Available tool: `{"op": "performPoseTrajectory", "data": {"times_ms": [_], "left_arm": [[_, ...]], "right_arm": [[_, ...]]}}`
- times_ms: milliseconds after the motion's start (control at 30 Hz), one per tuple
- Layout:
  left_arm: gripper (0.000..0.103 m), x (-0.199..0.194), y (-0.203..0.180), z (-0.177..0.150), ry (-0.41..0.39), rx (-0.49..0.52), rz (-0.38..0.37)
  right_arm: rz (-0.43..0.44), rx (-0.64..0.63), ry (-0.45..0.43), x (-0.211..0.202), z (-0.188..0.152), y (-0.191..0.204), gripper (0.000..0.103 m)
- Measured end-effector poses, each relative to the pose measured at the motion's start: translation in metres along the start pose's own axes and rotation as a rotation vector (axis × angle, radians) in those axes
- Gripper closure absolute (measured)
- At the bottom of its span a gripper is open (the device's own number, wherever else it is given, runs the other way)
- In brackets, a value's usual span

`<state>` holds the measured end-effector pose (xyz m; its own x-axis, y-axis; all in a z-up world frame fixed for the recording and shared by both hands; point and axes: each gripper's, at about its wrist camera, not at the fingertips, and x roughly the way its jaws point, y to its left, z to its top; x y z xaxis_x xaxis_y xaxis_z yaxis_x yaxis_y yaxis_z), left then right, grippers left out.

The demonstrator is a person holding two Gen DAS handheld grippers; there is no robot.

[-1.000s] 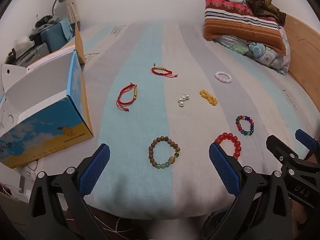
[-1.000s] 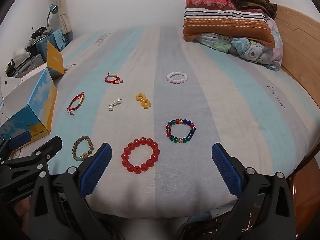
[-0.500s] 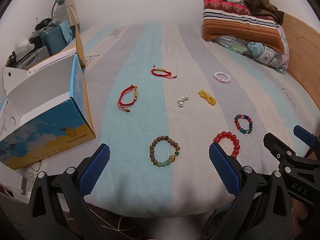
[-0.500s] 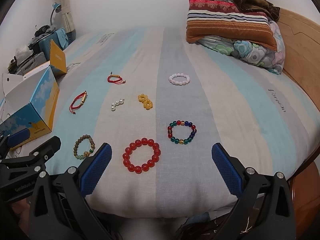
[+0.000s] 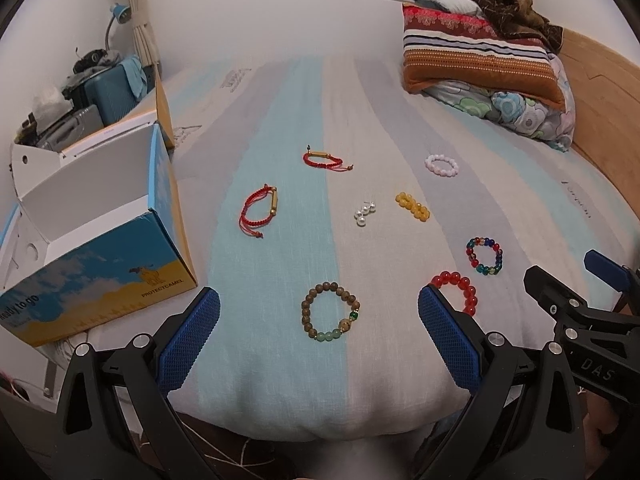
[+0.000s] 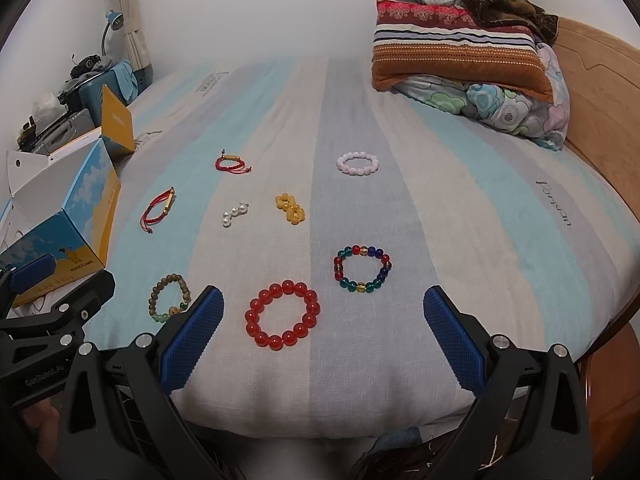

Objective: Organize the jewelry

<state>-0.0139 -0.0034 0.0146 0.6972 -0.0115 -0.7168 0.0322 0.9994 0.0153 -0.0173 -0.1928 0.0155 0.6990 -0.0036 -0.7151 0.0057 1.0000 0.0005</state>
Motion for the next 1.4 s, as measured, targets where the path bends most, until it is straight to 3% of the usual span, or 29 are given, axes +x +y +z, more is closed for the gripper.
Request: {"op": "performPoseTrajectory", "data": {"times_ms": [1400], "left_arm": [[0.006, -0.0006, -0.0016, 0.0011, -0.002, 0.003, 0.002]], "right_arm": [[-0.023, 0.008, -0.001, -0.0023, 0.0012, -0.0013, 0.007]]}}
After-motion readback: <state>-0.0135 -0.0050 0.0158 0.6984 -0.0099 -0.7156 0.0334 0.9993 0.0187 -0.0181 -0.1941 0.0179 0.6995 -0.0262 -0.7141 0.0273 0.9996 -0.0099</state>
